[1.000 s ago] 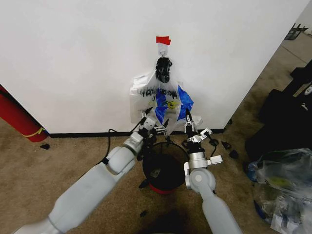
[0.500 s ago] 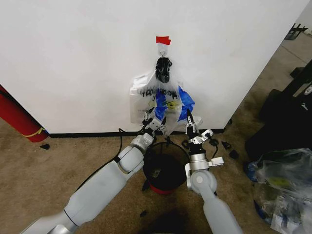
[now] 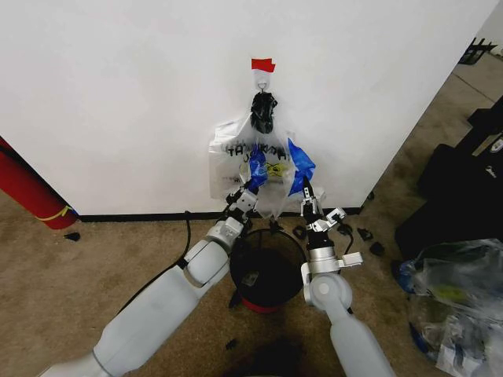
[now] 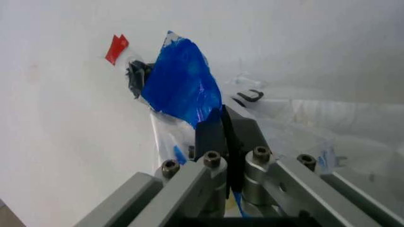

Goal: Pick up the garbage bag from the wall and place it over the trash bin.

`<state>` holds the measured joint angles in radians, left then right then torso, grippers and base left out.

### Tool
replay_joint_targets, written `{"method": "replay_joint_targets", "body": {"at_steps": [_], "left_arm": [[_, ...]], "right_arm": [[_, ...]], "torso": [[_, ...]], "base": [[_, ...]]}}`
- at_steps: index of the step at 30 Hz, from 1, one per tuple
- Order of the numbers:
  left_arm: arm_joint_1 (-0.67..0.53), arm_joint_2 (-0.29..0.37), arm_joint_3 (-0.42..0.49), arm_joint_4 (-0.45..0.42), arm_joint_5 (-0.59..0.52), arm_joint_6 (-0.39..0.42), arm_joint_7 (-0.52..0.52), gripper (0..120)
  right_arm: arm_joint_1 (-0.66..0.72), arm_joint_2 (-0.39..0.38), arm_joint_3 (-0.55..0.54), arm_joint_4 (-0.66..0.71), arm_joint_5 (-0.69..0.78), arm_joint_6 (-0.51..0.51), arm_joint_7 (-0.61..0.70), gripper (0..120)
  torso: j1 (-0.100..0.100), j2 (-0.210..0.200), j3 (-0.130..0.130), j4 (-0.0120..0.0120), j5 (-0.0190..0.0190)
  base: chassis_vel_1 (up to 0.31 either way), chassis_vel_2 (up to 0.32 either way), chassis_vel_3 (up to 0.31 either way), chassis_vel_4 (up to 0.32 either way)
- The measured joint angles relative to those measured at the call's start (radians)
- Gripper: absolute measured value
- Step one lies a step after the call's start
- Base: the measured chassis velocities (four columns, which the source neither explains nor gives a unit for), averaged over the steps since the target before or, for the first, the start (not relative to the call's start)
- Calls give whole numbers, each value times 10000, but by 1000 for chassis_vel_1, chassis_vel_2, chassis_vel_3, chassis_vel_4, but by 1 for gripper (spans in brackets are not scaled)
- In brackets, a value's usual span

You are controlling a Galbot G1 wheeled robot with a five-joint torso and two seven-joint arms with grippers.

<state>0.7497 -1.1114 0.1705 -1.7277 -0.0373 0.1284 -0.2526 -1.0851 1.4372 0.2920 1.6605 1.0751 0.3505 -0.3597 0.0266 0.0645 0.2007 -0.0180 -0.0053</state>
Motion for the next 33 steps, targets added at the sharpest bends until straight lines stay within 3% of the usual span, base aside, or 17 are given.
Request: {"method": "replay_joint_targets", "body": {"at_steps": [12, 19, 33], "left_arm": [[1400, -51, -1132, -1266, 37, -103, 26, 0], [2815, -304, -2247, -2108, -83, -589, -21, 0], [5488, -579, -3275, -3194, 566, -1125, -475, 0]], "right_arm": [[-226, -169, 155, -119, -791, 354, -401, 0], [-1227, -564, 562, 338, -1935, 684, -800, 0], [-3306, -1219, 2016, 1190, -4258, 1308, -2476, 0]], "torso": [[-2, 0, -1, 0, 0], [-2, 0, -1, -1, 0], [-2, 0, -1, -2, 1]], "base": [[0, 0, 0, 0], [0, 0, 0, 0], [0, 0, 0, 0]]}}
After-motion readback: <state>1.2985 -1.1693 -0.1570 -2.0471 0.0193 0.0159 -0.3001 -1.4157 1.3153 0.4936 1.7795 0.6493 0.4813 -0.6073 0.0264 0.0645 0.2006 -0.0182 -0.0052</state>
